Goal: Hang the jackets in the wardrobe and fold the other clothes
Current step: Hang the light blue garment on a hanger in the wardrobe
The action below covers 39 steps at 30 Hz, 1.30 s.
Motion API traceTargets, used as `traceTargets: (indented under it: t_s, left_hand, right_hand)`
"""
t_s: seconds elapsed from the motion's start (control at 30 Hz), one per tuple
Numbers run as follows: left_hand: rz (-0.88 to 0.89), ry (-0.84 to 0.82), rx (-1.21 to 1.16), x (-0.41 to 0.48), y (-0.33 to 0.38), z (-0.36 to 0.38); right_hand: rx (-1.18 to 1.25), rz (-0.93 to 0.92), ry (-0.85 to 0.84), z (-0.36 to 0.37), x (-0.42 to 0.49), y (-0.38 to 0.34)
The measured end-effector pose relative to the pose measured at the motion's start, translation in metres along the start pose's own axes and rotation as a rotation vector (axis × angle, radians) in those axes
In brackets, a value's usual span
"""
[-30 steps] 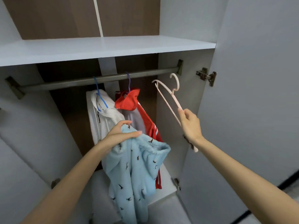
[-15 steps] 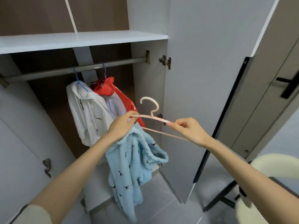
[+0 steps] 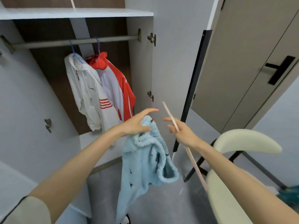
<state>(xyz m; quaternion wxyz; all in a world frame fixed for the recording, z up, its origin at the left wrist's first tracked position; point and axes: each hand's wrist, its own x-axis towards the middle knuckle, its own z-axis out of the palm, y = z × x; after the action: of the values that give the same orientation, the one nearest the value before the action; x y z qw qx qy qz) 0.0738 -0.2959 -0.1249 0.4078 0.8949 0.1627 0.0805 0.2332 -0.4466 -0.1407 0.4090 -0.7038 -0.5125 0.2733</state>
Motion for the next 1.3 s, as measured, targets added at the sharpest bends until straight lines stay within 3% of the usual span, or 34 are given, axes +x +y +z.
traceTargets:
  t_s: [0.13,0.27,0.37,0.6,0.63,0.73,0.8,0.9,1.0,1.3]
  left_hand:
    - [0.027,-0.069,0.022,-0.027,0.024,0.024]
    - [0.025,0.003,-0.068,-0.048,0.037,0.029]
    - [-0.01,0.155,-0.019,-0.056,0.027,0.017]
    - [-0.497,0.417,0.255,-0.071,-0.021,-0.014]
    - [-0.554,0.428,0.151,-0.07,-0.023,-0.015]
    - [-0.703,0.384,-0.485,-0.064,-0.022,-0.014]
    - [-0.723,0.422,-0.624,-0.059,-0.027,-0.013]
    - [-0.774,0.553,-0.508,-0.055,-0.038,-0.012]
    - [-0.774,0.632,-0.49,-0.055,-0.051,-0.015]
    - [-0.764,0.613,-0.235,-0.053,-0.065,-0.028]
  right_hand:
    - [-0.114,-0.034,-0.26,0.014,-0.019,0.009]
    - [-0.098,-0.083,-0.242,0.032,-0.02,0.009]
    - [0.015,-0.086,-0.204,0.032,-0.018,0.001]
    - [0.095,-0.148,-0.173,0.018,-0.012,-0.03]
    - [0.062,-0.15,-0.187,0.019,-0.009,-0.028]
    - [0.017,-0.075,-0.197,0.021,-0.007,-0.026]
    - [0.027,-0.039,-0.107,0.02,-0.008,-0.026]
    - [0.033,-0.007,-0.001,0.011,-0.014,-0.037]
    - [0.135,0.107,-0.021,0.004,-0.021,-0.044]
    - [0.229,0.322,-0.025,0.002,-0.049,-0.049]
